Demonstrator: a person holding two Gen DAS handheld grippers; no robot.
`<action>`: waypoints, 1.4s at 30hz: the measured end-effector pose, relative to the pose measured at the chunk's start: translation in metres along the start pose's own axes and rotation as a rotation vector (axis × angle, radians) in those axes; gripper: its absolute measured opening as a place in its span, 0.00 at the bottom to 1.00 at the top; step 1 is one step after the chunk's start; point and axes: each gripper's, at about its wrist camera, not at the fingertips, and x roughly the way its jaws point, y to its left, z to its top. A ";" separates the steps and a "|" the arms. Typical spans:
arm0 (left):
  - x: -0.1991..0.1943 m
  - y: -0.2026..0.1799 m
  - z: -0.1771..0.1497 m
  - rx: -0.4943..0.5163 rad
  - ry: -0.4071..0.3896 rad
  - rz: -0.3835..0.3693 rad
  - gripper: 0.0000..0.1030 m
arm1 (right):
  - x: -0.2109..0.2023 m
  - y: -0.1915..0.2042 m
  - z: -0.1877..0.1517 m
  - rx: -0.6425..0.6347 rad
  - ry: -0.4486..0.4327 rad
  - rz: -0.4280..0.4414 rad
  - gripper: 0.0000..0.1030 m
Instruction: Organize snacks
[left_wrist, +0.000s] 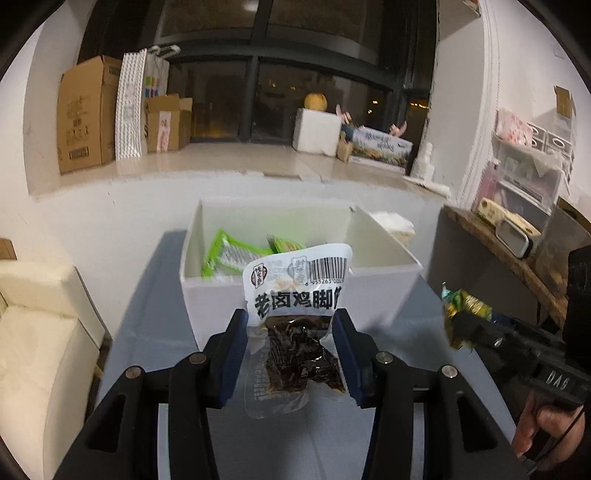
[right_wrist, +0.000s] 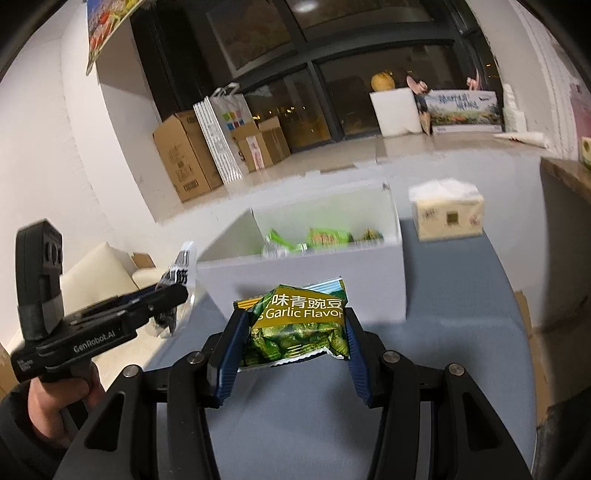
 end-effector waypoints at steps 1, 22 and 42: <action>0.005 0.004 0.007 0.001 -0.003 0.002 0.49 | 0.005 -0.002 0.008 0.011 -0.002 0.008 0.53; 0.135 0.036 0.066 0.004 0.163 0.021 1.00 | 0.130 -0.031 0.101 -0.037 0.085 -0.100 1.00; 0.023 0.004 0.039 0.068 -0.045 0.243 1.00 | 0.039 0.021 0.077 -0.161 0.015 -0.244 1.00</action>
